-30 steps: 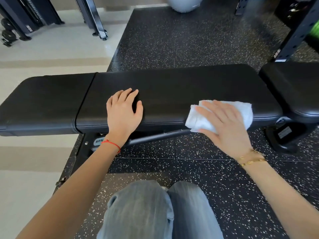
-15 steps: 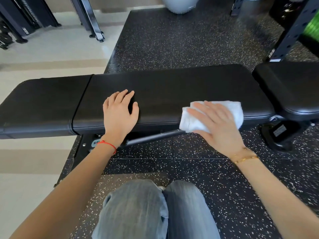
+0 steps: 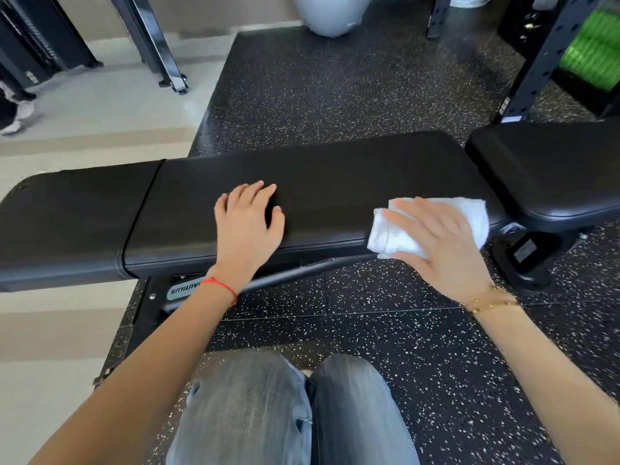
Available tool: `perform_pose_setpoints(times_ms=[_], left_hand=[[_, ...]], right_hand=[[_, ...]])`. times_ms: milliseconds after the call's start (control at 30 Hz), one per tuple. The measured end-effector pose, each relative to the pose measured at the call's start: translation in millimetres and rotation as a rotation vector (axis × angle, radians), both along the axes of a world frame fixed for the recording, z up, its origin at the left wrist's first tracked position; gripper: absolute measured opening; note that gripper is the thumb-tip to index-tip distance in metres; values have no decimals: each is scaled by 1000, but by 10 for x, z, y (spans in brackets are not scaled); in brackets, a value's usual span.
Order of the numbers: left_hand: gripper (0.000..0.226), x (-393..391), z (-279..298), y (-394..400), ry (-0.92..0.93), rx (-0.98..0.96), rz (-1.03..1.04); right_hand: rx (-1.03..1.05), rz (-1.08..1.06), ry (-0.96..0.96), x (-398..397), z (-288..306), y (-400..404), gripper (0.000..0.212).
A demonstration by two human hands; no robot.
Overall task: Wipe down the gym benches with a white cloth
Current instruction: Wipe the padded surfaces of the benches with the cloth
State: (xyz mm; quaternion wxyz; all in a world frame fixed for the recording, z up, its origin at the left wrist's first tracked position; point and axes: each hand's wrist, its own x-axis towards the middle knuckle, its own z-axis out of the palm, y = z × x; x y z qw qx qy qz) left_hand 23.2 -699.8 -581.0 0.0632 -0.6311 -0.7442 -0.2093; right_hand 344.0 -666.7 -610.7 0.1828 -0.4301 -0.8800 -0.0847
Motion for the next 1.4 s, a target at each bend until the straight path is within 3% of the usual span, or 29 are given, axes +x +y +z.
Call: perform_pose_setpoints(times_ms=[233, 500, 700, 833, 1000, 1400], left_hand=[[43, 347, -42, 146, 3, -19, -52], [43, 391, -96, 145, 27, 9, -33], [43, 390, -98, 149, 34, 9, -40], [43, 364, -73, 116, 16, -8, -41], [44, 391, -79, 120, 16, -16, -32], [44, 660, 82, 331, -66, -23, -173]], right_hand=[[47, 136, -52, -759, -75, -172, 66], [-56, -21, 18, 412, 38, 95, 59], [-43, 137, -33, -425, 60, 18, 58], [-96, 168, -1, -319, 107, 39, 61], [-36, 40, 22, -203, 115, 91, 62], [-73, -128, 384, -456, 87, 162, 41]])
